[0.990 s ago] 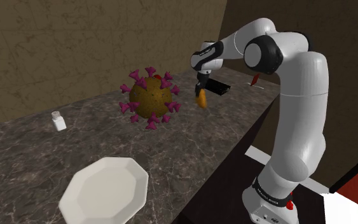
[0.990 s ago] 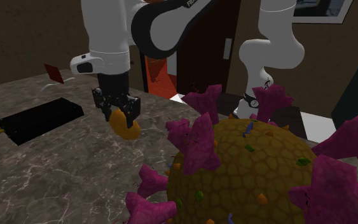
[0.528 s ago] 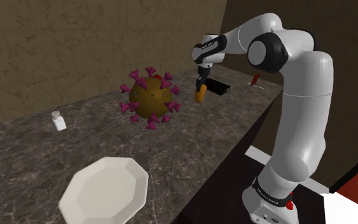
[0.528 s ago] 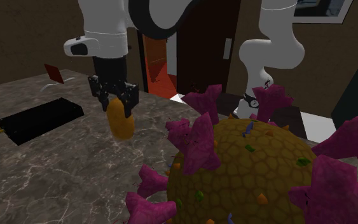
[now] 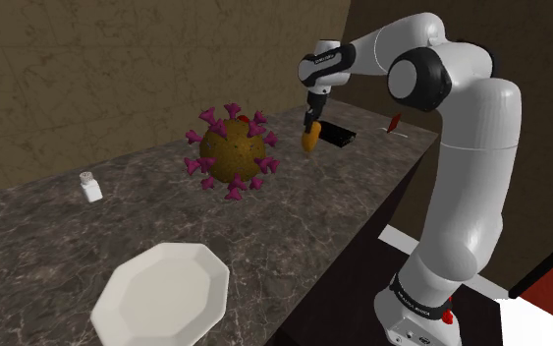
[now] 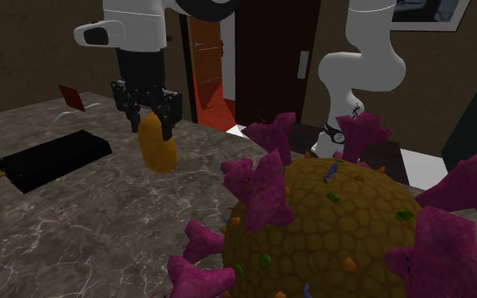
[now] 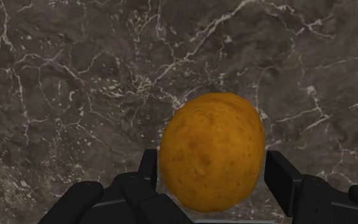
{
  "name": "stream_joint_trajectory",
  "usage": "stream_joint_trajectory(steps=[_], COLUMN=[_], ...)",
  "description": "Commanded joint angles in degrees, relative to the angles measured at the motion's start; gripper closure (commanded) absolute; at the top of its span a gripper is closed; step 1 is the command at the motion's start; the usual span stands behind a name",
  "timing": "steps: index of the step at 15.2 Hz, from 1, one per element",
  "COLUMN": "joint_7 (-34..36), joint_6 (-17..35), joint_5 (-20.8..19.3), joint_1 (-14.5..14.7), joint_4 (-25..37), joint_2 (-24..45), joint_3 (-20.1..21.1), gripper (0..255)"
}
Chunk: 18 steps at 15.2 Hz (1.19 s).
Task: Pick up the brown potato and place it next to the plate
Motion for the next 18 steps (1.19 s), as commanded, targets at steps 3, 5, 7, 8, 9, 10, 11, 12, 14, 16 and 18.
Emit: stream_joint_trajectory(steps=[3, 5, 7, 8, 9, 10, 11, 12, 14, 16, 18], joint_7=[3.48, 6.07, 8.84, 10.27, 11.72, 13.19, 14.66, 16.13, 19.06, 21.93, 24.73], joint_6=[2.04, 3.32, 4.3, 4.69, 5.01, 5.26, 5.45, 5.59, 5.7, 5.62, 5.37], joint_5=[-2.98, -4.99, -6.99, -7.97, -8.91, -9.81, -10.66, -11.46, -12.84, -13.93, -14.68], joint_1=[3.09, 4.83, 6.31, 6.95, 7.53, 8.05, 8.53, 8.97, 9.71, 10.38, 10.99], joint_4=[-8.41, -13.62, -18.45, -20.74, -22.95, -25.08, -27.14, -29.14, -32.93, -36.48, -39.79], joint_2=[-6.71, -10.87, -14.9, -16.86, -18.8, -20.71, -22.58, -24.43, -28.01, -31.47, -34.8], joint_3=[-0.05, 0.22, 0.74, 1.1, 1.51, 2.0, 2.53, 3.12, 4.46, 5.96, 7.62], gripper=[255, 255, 255, 255, 255, 255, 255, 255, 255, 255, 255])
